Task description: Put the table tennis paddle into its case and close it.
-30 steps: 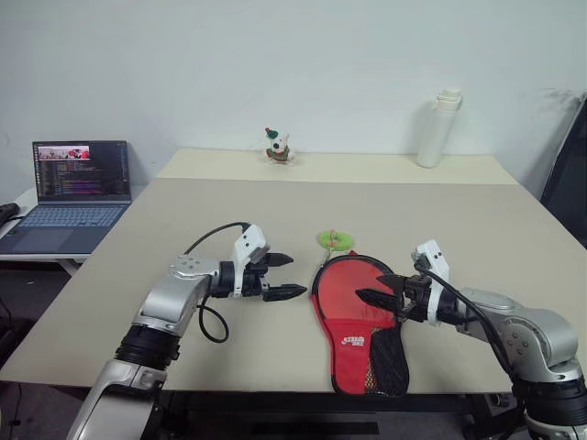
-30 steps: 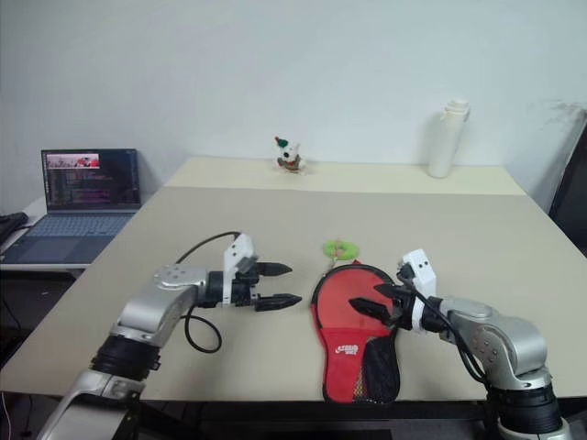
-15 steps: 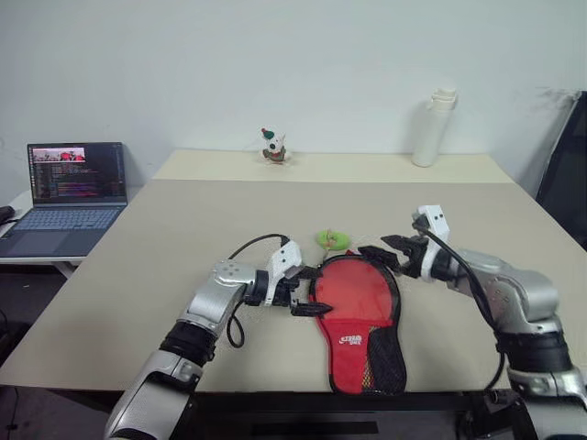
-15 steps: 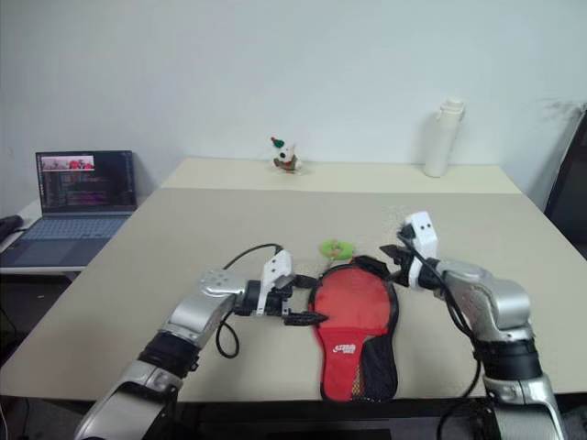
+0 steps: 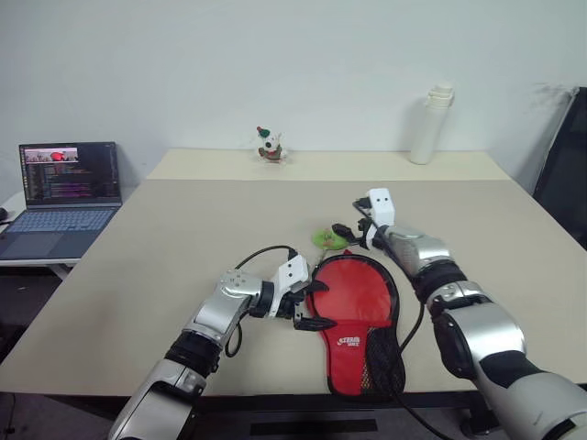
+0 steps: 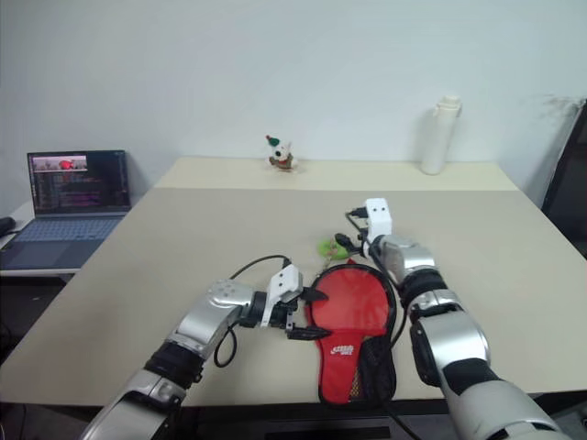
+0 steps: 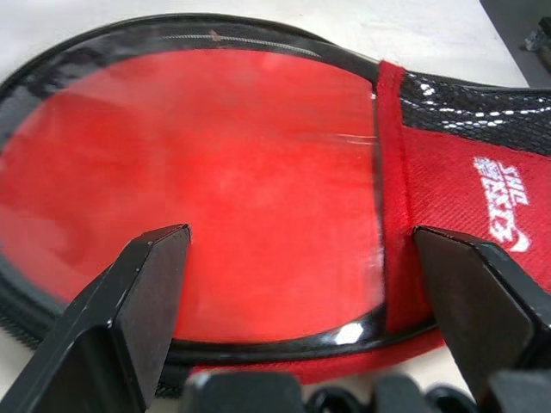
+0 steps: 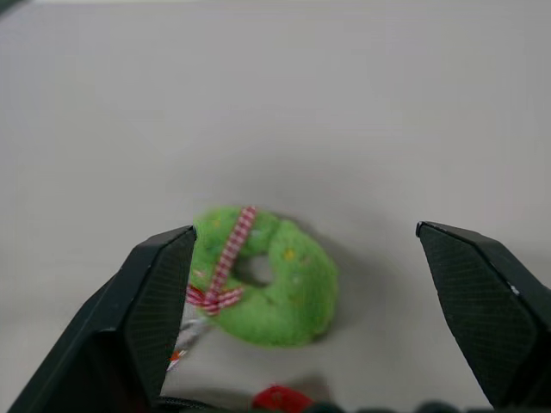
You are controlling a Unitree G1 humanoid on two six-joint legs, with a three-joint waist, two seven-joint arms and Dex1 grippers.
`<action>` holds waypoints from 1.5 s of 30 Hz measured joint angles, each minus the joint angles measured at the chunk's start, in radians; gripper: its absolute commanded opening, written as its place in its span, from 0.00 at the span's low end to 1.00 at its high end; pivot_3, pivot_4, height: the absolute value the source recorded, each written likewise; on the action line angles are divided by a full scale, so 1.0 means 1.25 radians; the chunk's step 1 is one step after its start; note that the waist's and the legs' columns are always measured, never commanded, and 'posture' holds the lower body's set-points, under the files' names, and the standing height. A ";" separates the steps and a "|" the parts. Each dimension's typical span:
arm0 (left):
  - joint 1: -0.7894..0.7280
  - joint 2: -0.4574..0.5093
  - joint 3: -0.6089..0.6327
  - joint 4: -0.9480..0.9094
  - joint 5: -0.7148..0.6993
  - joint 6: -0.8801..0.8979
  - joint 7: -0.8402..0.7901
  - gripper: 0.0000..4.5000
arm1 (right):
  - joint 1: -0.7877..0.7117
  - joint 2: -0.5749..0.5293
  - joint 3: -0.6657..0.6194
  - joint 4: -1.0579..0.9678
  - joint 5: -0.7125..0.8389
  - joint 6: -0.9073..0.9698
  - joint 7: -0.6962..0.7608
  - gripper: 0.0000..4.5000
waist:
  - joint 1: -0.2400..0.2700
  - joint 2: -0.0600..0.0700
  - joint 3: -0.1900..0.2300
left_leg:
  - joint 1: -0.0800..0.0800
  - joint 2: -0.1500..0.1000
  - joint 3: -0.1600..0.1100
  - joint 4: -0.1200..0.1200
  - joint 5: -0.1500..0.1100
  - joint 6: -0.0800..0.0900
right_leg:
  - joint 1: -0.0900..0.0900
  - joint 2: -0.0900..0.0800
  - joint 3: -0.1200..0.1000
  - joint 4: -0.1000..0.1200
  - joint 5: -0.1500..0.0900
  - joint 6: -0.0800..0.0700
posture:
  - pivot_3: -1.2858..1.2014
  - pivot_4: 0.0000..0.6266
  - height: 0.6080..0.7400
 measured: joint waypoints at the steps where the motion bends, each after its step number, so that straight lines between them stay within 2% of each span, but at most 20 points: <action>1: 0.010 0.003 0.000 -0.019 0.000 0.009 0.006 1.00 | -0.002 0.017 0.001 0.028 -0.017 -0.027 -0.026 1.00 | -0.001 0.000 0.000 | 0.000 0.000 0.000 0.000 0.000 0.000 | 0.000 0.000 0.000 0.001 0.000 0.000 | 0.52 0.24 1.00; 5: 0.041 0.018 0.001 -0.076 -0.001 0.040 0.022 1.00 | -0.001 0.055 0.003 0.093 -0.069 -0.075 -0.085 1.00 | -0.001 0.001 0.001 | 0.001 0.000 0.000 0.001 0.000 0.000 | 0.000 0.000 0.000 0.002 0.000 0.000 | 0.52 0.24 1.00; 8: 0.063 0.033 0.001 -0.120 -0.001 0.063 0.033 1.00 | 0.000 0.079 0.000 0.107 -0.091 -0.082 -0.116 0.86 | -0.001 0.001 0.001 | 0.001 0.000 0.000 0.001 0.000 0.000 | 0.000 0.000 0.000 0.004 0.000 0.000 | 0.52 0.24 1.00; 16: 0.074 0.040 0.001 -0.148 -0.001 0.088 0.049 1.00 | -0.001 0.099 -0.020 0.110 -0.115 -0.088 -0.132 0.25 | -0.001 0.001 0.001 | 0.003 0.000 0.000 0.002 0.000 -0.001 | 0.000 0.000 0.000 0.007 0.000 -0.001 | 0.52 0.24 1.00; 19: 0.072 0.039 -0.003 -0.147 -0.001 0.088 0.047 1.00 | -0.003 0.096 -0.033 0.110 -0.119 -0.092 -0.133 0.04 | -0.001 0.001 0.001 | 0.003 0.000 0.000 0.002 0.000 -0.001 | 0.000 0.000 0.000 0.008 0.000 -0.001 | 0.52 0.24 1.00; 20: 0.070 0.038 -0.005 -0.147 -0.001 0.088 0.046 1.00 | -0.003 0.095 -0.036 0.110 -0.120 -0.092 -0.133 0.01 | -0.001 0.001 0.001 | 0.003 0.000 0.000 0.002 0.000 -0.001 | 0.000 0.000 0.000 0.008 0.000 -0.001 | 0.52 0.24 1.00; 27: 0.047 0.019 -0.023 -0.122 0.000 0.081 0.028 1.00 | -0.005 0.090 -0.070 0.110 -0.121 -0.092 -0.131 0.01 | -0.001 0.002 0.001 | 0.003 0.000 0.000 0.002 0.000 -0.001 | 0.000 0.000 0.000 0.008 0.000 -0.001 | 0.52 0.24 1.00; 32: -0.015 -0.025 -0.026 -0.074 0.003 0.057 0.028 1.00 | -0.009 0.088 -0.082 0.110 -0.123 -0.092 -0.127 0.01 | 0.000 0.002 0.001 | 0.002 -0.001 0.000 0.002 0.000 -0.001 | 0.000 0.000 0.000 0.007 0.000 -0.001 | 0.52 0.24 1.00; 45: -0.153 -0.142 -0.050 0.274 0.065 -0.145 0.029 1.00 | -0.009 0.084 -0.092 0.109 -0.129 -0.092 -0.122 0.01 | 0.002 0.002 0.001 | 0.002 -0.001 0.000 0.002 0.000 -0.001 | 0.000 0.000 0.000 0.007 0.000 -0.001 | 0.52 0.24 1.00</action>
